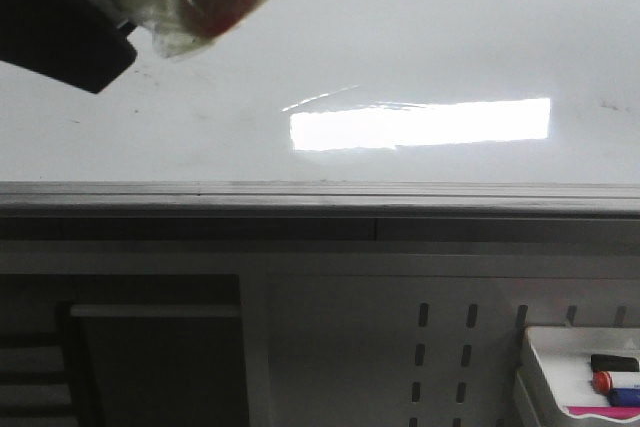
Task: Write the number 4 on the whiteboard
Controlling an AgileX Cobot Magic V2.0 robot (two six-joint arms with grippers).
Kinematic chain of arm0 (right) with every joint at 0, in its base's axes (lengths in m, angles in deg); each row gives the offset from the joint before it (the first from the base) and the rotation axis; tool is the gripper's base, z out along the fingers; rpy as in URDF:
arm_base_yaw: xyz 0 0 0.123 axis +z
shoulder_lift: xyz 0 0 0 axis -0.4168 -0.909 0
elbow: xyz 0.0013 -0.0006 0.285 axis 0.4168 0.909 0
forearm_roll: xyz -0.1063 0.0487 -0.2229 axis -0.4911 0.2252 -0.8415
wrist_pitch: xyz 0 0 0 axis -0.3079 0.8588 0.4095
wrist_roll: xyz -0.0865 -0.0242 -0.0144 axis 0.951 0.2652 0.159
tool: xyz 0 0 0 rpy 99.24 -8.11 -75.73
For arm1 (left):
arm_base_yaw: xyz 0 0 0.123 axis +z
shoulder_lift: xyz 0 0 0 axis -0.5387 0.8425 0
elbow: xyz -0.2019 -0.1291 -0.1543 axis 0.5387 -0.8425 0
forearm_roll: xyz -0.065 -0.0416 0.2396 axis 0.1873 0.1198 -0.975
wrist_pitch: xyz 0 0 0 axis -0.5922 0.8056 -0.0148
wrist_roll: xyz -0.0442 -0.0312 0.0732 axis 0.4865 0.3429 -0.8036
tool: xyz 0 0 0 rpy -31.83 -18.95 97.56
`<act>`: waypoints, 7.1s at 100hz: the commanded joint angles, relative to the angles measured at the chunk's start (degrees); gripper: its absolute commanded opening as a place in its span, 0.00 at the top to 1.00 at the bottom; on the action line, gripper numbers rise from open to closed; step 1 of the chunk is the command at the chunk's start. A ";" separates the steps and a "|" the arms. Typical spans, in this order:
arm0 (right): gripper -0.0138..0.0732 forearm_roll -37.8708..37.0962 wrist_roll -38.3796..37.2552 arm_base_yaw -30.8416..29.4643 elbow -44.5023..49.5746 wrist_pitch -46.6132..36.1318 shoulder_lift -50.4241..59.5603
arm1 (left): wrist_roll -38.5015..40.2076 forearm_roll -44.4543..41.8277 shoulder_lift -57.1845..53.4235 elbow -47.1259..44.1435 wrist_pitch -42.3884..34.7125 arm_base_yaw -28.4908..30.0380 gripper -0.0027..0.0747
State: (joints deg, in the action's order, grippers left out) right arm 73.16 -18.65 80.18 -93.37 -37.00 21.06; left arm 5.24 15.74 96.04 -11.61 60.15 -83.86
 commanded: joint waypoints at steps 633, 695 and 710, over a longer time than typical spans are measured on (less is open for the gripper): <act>0.91 20.68 0.44 -30.24 -7.97 -9.11 -14.66 | 35.58 6.74 -36.68 -24.75 -21.12 15.32 0.99; 0.91 21.06 0.44 -29.27 -5.83 -1.18 -15.93 | 35.58 6.95 -36.68 -24.75 -21.12 15.32 0.99; 0.91 23.92 0.44 -25.47 -0.25 -3.66 -15.93 | 35.58 6.95 -36.68 -24.75 -21.12 15.32 0.99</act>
State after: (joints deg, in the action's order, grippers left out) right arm 95.02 -18.48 52.81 -95.15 -37.57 4.11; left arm 40.29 21.86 58.99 -37.68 43.67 -68.63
